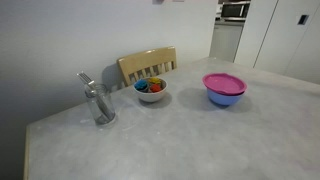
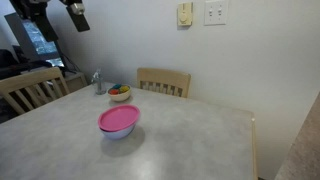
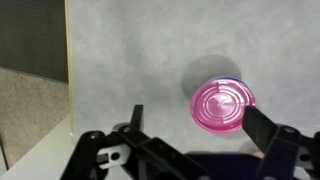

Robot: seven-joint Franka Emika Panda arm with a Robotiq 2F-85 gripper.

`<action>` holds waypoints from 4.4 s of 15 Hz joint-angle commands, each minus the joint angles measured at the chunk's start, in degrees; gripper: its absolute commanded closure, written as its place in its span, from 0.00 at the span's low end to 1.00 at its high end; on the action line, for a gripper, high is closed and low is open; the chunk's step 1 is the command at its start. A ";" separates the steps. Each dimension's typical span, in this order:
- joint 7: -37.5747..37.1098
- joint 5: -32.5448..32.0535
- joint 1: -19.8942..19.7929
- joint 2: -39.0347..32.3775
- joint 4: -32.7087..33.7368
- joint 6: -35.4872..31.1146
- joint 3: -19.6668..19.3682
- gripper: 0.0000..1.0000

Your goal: Remove the pink lid from the blue bowl

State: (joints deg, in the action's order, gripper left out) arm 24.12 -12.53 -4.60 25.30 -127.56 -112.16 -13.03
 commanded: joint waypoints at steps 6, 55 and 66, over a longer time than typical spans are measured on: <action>3.87 1.99 1.36 -4.23 1.45 -0.06 -0.14 0.00; -41.28 4.31 10.88 -51.34 15.24 -20.83 11.92 0.00; -40.84 4.43 10.81 -52.41 14.82 -21.01 11.13 0.30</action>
State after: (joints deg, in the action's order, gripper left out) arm -17.31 -7.67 5.75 -26.38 -113.49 -134.49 -1.05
